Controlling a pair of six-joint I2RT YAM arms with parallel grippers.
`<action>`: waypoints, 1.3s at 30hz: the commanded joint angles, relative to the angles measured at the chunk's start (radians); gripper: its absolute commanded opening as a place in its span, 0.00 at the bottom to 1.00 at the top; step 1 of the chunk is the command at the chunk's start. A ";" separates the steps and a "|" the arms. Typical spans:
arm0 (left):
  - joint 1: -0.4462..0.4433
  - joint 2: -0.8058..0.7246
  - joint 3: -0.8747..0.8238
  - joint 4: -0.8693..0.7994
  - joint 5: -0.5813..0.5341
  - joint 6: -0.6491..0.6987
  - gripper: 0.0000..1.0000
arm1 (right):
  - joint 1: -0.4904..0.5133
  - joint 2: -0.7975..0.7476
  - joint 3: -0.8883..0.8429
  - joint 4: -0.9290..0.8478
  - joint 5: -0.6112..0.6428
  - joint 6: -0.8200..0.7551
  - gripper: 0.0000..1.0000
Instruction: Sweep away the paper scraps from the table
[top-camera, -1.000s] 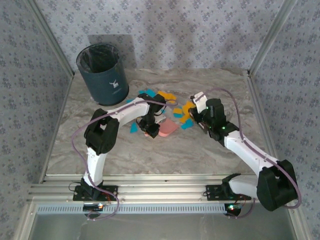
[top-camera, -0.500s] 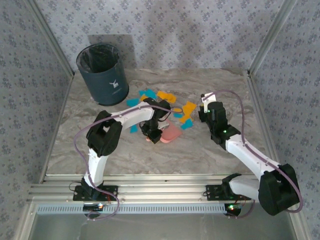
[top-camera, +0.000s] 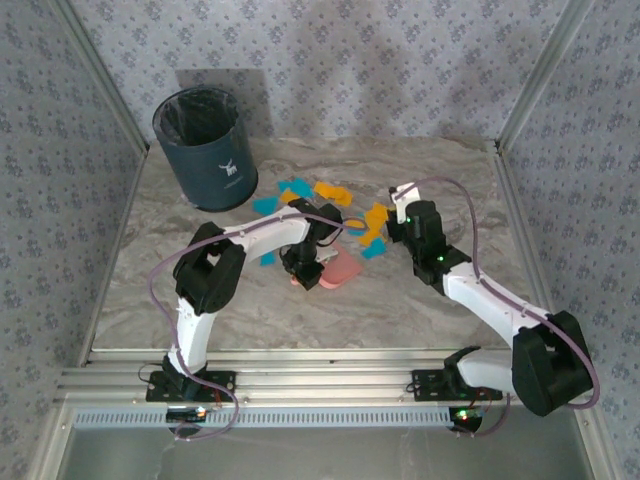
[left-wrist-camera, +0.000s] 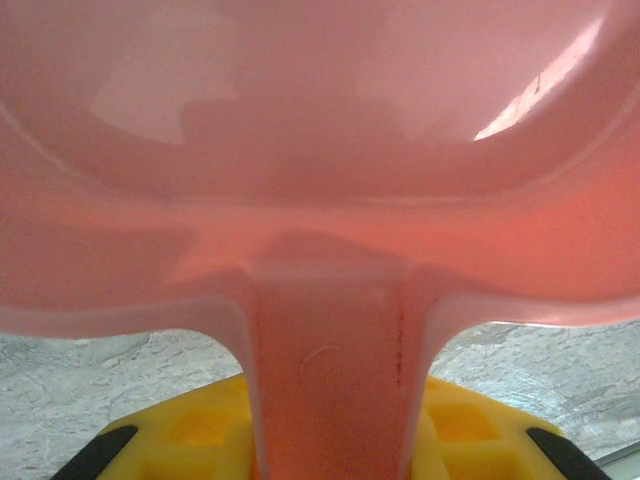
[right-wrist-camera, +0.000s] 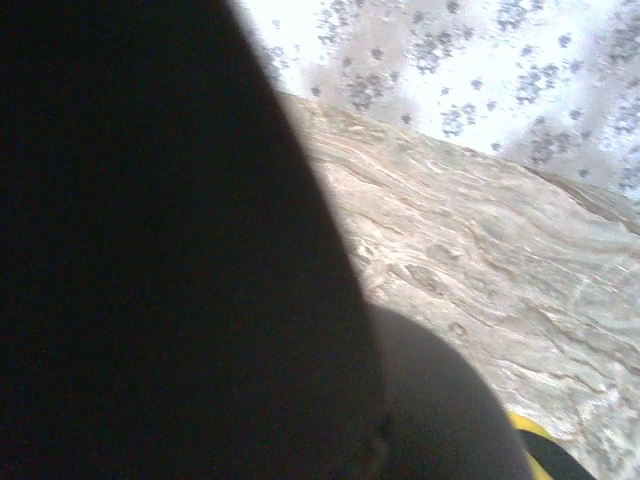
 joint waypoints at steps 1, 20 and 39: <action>-0.006 -0.036 -0.014 -0.059 0.008 0.020 0.00 | 0.035 0.021 0.022 -0.053 -0.083 0.038 0.00; -0.001 -0.039 -0.021 -0.048 -0.020 0.009 0.00 | 0.162 0.014 0.047 -0.130 -0.188 0.118 0.00; 0.035 -0.034 -0.012 -0.045 -0.062 -0.012 0.00 | 0.194 -0.113 0.024 -0.078 -0.195 0.161 0.00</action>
